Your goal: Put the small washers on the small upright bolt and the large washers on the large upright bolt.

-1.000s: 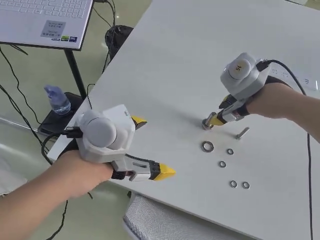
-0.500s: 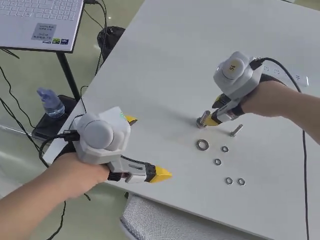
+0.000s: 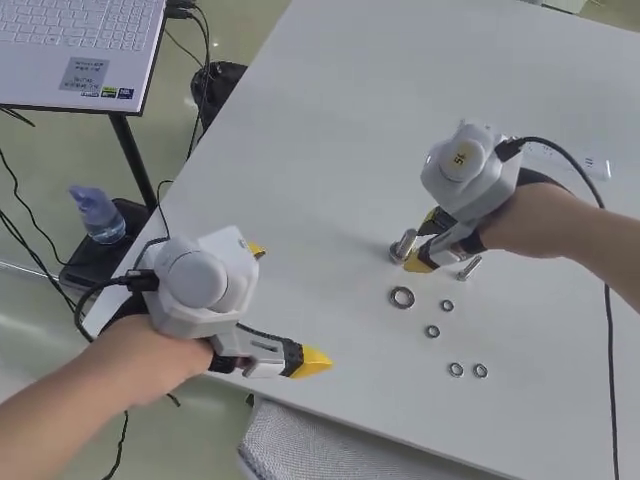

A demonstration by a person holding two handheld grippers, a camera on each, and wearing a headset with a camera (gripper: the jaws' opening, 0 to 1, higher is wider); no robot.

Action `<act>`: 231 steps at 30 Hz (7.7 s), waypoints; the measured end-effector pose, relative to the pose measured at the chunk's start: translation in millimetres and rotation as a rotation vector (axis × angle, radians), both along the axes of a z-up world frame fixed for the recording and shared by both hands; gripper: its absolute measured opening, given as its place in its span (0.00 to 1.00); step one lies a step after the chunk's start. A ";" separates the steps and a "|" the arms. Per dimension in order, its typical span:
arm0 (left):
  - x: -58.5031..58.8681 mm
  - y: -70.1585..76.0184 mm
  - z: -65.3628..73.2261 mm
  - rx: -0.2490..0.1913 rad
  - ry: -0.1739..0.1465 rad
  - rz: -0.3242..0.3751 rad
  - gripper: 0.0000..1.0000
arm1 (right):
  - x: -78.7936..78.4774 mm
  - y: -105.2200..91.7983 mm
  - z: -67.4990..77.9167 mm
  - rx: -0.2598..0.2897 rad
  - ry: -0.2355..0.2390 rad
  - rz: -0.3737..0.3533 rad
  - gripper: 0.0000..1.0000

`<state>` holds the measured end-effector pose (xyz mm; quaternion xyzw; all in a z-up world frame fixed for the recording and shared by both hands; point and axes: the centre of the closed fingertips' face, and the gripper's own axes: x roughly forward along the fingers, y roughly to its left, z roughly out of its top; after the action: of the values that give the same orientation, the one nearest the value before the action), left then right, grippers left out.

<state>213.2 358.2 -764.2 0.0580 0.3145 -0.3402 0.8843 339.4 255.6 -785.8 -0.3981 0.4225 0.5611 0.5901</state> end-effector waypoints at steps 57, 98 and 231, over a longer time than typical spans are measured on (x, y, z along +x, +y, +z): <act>-1.3 -4.2 -0.5 0.003 0.045 -0.034 0.90 | -21.5 -14.3 -66.6 -0.054 -0.019 -0.097 0.35; -5.1 -3.9 -6.9 0.014 0.071 -0.057 0.86 | -22.3 -17.8 -84.2 -0.089 0.007 -0.162 0.31; -14.0 -12.4 -7.9 0.017 0.109 -0.040 0.94 | 42.2 -5.3 -7.4 -0.036 0.007 -0.194 0.22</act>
<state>199.2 345.9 -772.2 0.0532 0.3637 -0.3575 0.8585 381.6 250.3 -793.2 -0.3638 0.4713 0.4948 0.6330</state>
